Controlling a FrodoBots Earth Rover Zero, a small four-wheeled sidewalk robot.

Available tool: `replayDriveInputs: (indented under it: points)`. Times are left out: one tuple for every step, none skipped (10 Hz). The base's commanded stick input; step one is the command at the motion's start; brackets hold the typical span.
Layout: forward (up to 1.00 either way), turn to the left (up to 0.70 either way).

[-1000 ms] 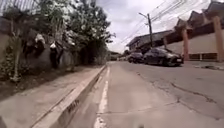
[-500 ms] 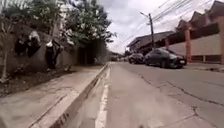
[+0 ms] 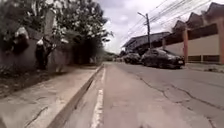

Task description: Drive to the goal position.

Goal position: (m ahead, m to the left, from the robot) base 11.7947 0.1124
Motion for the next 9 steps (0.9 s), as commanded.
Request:
replayDriveInputs:
  points:
    - [0.7, 0.0]
    - [0.7, 0.0]
    - [0.7, 0.0]
    - [0.7, 0.0]
    - [0.7, 0.0]
    - [0.7, 0.0]
    - [0.7, 0.0]
    - [0.7, 0.02]
    - [0.7, 0.15]
